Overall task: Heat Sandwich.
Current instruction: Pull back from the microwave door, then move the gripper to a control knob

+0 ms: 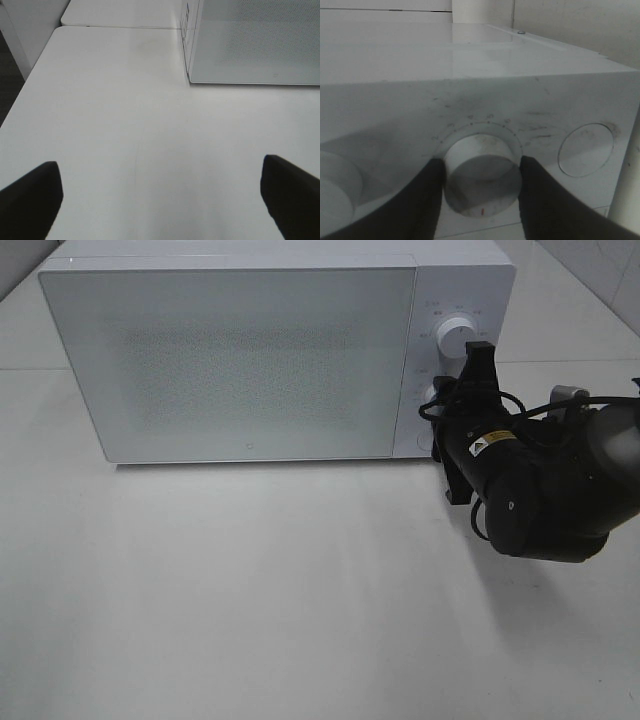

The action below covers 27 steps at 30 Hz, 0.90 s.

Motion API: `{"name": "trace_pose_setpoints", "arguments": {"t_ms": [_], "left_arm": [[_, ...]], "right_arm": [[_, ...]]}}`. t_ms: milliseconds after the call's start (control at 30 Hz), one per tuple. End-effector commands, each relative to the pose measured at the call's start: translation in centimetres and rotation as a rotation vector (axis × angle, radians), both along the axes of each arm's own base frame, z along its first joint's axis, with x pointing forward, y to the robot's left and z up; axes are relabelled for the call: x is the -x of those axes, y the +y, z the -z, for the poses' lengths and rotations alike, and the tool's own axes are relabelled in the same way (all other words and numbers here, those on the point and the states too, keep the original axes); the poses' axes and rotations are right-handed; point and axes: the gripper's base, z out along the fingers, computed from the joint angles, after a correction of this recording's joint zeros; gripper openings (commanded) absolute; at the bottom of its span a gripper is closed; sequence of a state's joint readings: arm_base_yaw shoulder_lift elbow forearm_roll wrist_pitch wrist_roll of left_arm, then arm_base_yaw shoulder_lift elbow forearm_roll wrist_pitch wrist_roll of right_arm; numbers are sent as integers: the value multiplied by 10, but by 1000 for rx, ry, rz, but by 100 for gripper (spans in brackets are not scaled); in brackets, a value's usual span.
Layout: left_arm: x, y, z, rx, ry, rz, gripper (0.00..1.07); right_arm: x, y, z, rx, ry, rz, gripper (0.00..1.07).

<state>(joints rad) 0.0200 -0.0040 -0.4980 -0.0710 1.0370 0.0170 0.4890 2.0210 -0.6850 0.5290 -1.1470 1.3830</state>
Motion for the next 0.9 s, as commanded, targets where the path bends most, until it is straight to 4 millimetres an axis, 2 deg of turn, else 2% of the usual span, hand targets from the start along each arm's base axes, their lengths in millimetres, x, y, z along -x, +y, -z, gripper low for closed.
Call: {"name": "trace_pose_setpoints", "arguments": {"t_ms": [33,233,733,833,867,900], "left_arm": [[4,0,0,2,-26,-2,101],[4,0,0,2,-26,-2,101],[4,0,0,2,-26,-2,101],[4,0,0,2,-26,-2,101],[4,0,0,2,-26,-2,101],[4,0,0,2,-26,-2,101]], "right_arm": [[-9,-8,-24,-55,-195,99,9],[-9,-9,-24,-138,-196,113,10],[-9,-8,-24,-122,-196,109,16],[-9,-9,-25,-116,-207,109,26],[-9,-9,-26,-105,-227,111,34],[-9,-9,-26,-105,-227,111,34]]}}
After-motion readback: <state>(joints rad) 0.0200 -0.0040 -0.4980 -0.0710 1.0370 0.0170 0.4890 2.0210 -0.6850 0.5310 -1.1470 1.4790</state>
